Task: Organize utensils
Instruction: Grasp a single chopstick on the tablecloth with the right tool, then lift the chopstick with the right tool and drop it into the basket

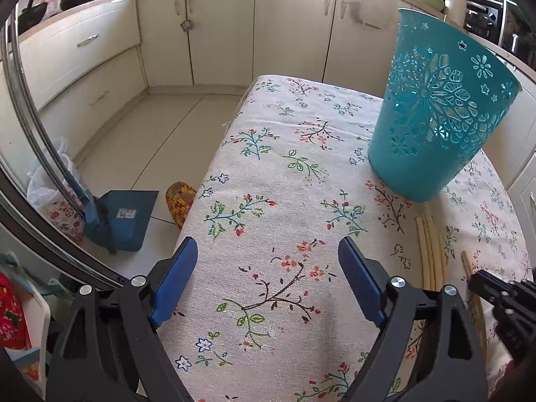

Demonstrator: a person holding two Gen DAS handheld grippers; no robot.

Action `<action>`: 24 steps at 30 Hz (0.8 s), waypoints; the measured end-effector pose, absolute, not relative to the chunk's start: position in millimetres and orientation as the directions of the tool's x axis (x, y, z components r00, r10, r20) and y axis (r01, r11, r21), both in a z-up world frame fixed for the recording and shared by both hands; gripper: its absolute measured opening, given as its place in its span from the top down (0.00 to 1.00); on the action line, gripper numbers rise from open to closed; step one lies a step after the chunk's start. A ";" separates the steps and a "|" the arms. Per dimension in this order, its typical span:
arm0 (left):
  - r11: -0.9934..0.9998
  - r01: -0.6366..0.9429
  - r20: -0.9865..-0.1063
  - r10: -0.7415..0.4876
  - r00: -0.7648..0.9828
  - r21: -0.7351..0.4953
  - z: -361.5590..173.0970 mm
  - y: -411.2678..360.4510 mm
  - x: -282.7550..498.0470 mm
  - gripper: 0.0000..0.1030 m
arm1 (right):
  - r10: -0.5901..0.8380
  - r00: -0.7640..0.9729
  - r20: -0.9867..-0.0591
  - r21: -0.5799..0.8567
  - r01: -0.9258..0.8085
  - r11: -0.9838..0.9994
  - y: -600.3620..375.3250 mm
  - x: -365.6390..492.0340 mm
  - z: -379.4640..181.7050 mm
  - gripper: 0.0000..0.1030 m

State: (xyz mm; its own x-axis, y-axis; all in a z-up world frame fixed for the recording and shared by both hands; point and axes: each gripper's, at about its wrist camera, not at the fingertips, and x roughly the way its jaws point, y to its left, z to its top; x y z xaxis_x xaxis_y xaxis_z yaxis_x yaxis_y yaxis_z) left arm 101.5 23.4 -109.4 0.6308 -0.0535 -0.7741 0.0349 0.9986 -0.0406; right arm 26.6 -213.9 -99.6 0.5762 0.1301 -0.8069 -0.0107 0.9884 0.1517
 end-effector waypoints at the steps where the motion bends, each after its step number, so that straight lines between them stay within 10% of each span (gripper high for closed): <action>1: 0.999 0.036 -0.775 -0.053 0.629 -0.039 -109.4 23.3 101.3 0.20 | 0.148 0.588 -0.795 0.176 -0.010 0.984 -215.5 23.9 -93.8 0.95; 24: 0.999 0.049 -0.764 -0.042 0.644 -0.014 -107.7 19.5 98.6 0.20 | 0.290 0.916 -0.277 0.346 -0.187 0.919 -214.3 43.7 119.8 0.95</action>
State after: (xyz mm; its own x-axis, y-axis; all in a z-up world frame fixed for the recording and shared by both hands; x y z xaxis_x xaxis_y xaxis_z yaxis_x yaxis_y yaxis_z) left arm 98.6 19.5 -107.7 0.6439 -0.0418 -0.7640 0.0488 0.9987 -0.0135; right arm 43.7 -214.3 119.8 0.9161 0.2902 -0.2767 -0.1868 0.9195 0.3459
